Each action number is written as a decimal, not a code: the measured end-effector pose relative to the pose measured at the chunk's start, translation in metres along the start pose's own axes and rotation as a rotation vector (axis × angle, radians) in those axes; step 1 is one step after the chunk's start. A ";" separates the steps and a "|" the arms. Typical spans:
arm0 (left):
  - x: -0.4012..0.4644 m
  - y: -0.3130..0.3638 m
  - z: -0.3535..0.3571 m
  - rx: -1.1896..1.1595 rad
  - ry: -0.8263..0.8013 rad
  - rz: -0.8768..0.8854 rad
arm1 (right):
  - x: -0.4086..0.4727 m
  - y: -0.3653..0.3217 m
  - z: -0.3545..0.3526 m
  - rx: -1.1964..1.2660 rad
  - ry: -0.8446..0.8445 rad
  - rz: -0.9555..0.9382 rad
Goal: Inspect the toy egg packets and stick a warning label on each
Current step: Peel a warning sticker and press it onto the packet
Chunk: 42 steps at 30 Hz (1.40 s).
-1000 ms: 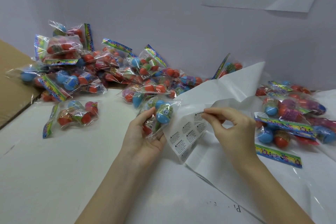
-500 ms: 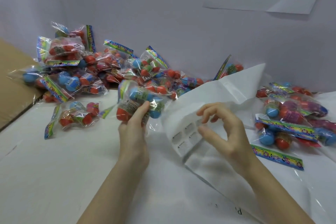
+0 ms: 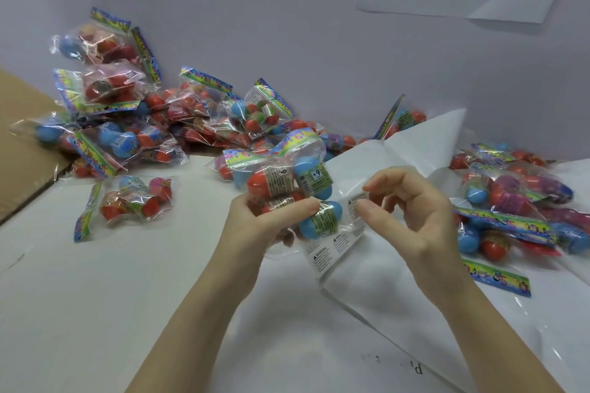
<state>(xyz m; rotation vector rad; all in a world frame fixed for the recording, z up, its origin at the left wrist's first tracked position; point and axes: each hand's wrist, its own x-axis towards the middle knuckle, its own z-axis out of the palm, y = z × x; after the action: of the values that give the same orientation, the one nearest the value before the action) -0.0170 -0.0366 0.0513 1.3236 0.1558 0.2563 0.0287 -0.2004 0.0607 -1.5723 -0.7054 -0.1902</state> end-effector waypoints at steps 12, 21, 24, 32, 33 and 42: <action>0.000 -0.002 0.002 -0.003 0.031 0.042 | -0.003 0.002 0.007 -0.181 0.007 0.004; 0.000 -0.002 0.002 0.016 0.002 0.066 | -0.004 0.001 0.010 -0.286 0.005 -0.026; 0.000 -0.001 0.002 0.029 -0.012 0.058 | -0.004 0.000 0.009 -0.334 0.006 -0.043; 0.000 -0.002 0.003 0.118 0.031 0.038 | -0.004 -0.001 0.010 -0.381 0.042 0.053; 0.001 -0.002 0.002 0.101 0.021 0.032 | -0.004 -0.001 0.010 -0.392 0.051 0.071; -0.005 0.005 0.002 -0.078 -0.196 0.042 | 0.001 -0.006 0.007 0.236 -0.186 0.436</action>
<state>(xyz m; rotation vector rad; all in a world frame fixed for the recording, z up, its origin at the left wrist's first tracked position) -0.0216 -0.0384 0.0567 1.2675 -0.0471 0.1649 0.0241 -0.1937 0.0646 -1.4874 -0.4902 0.3541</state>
